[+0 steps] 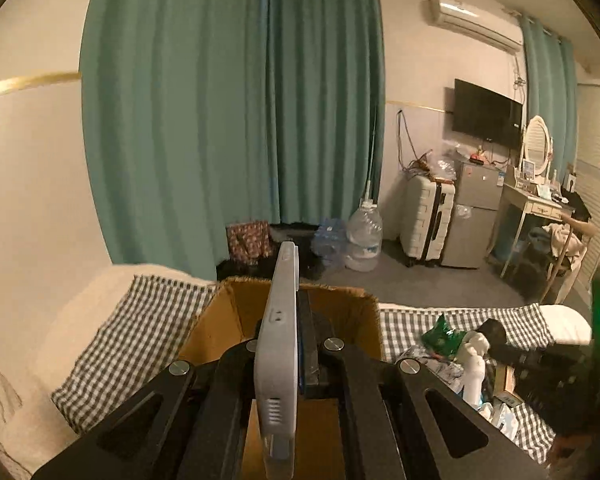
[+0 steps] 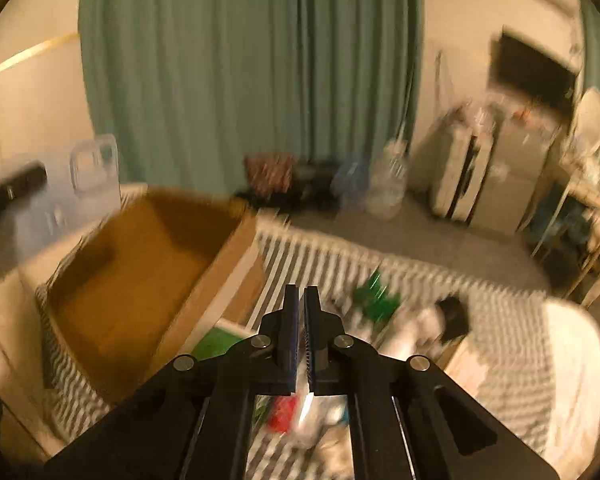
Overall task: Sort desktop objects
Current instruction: 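Release the green box into the cardboard box with the right gripper while the left holds the case, then release the phone case into the cardboard box with the left gripper while the right grasps the clear jar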
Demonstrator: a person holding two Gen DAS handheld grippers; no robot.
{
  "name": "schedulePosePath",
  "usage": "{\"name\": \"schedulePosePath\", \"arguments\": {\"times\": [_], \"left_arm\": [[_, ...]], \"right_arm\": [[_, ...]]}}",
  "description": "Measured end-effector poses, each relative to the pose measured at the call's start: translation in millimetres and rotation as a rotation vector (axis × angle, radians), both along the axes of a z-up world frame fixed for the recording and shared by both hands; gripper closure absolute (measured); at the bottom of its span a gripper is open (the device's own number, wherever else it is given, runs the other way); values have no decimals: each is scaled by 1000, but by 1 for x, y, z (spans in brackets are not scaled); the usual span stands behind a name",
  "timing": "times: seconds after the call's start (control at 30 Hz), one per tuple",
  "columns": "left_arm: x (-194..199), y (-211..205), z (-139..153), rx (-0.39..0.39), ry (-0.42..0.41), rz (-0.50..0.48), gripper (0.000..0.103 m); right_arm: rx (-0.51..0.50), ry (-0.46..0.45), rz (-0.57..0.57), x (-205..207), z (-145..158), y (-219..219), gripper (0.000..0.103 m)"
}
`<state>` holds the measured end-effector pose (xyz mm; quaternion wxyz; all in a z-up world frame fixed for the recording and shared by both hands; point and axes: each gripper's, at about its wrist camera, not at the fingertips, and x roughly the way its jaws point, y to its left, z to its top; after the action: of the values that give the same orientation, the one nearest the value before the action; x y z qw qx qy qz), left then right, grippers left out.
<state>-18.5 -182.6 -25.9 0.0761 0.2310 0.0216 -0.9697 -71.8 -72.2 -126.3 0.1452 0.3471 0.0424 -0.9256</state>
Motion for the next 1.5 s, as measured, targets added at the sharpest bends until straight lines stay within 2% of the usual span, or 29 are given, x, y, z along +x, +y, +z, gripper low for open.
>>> {"name": "schedulePosePath", "arguments": {"times": [0.03,0.07,0.1,0.13,0.17,0.27,0.47,0.57,0.67,0.7,0.73,0.77,0.8,0.83,0.9,0.93,0.97,1.0,1.03,1.1,1.2,1.27,1.33,1.43,1.5], "left_arm": [[-3,-5,-4,9,-11,7,102],[-5,-8,-7,13,-20,10,102],[-7,-10,-11,17,-32,12,102],[-9,-12,-15,20,-46,14,102],[-12,-15,-19,22,-61,15,102],[-18,-19,-32,19,-107,14,102],[-27,-21,-41,33,-155,15,102],[-36,-19,-52,24,-199,12,102],[-45,-16,-68,6,-259,13,96],[-49,-15,-73,1,-281,14,92],[-51,-16,-77,-2,-293,15,88],[-53,-15,-80,-4,-303,16,85],[-54,-16,-83,-3,-310,15,77],[-56,-15,-86,-3,-317,12,63],[-56,-16,-88,0,-313,13,44],[-57,-17,-88,3,-307,16,39],[-57,-18,-89,7,-305,21,38],[-58,-20,-90,11,-305,24,33],[-59,-21,-92,15,-308,29,26],[-62,-23,-97,22,-319,38,18],[-68,-24,-103,8,-342,54,14],[-69,-25,-105,-11,-352,71,11],[-68,-26,-103,-12,-338,74,10],[-66,-30,-97,12,-300,75,4],[-63,-34,-93,29,-285,80,4]], "right_arm": [[-5,-30,-4,-1,-10,0,94],[-3,-55,1,-2,-19,-2,77],[-1,-82,21,-1,-29,-3,64],[-1,-93,33,0,-34,-6,41],[-8,-96,42,3,-42,-8,31],[1,-131,93,5,-60,-14,30],[168,-200,261,8,-89,-22,29],[162,-246,264,1,-101,-15,29],[159,-301,222,-7,-115,-8,30],[137,-329,209,-10,-120,-5,32],[105,-359,195,-13,-124,-1,44],[78,-378,187,-17,-127,1,49],[25,-395,175,-21,-129,6,50],[-4,-404,163,-24,-130,8,50],[-26,-412,138,-29,-129,9,50],[-36,-409,109,-31,-128,13,52],[-46,-408,88,-32,-127,16,58],[-57,-411,69,-33,-126,20,70],[-62,-417,50,-33,-126,24,72],[-53,-436,42,-32,-131,25,71],[-56,-459,51,-38,-140,20,60],[-50,-487,35,-44,-145,16,46],[-54,-532,26,-49,-155,12,39],[-17,-590,30,-50,-173,3,41],[-20,-567,25,-44,-172,3,41]]}}
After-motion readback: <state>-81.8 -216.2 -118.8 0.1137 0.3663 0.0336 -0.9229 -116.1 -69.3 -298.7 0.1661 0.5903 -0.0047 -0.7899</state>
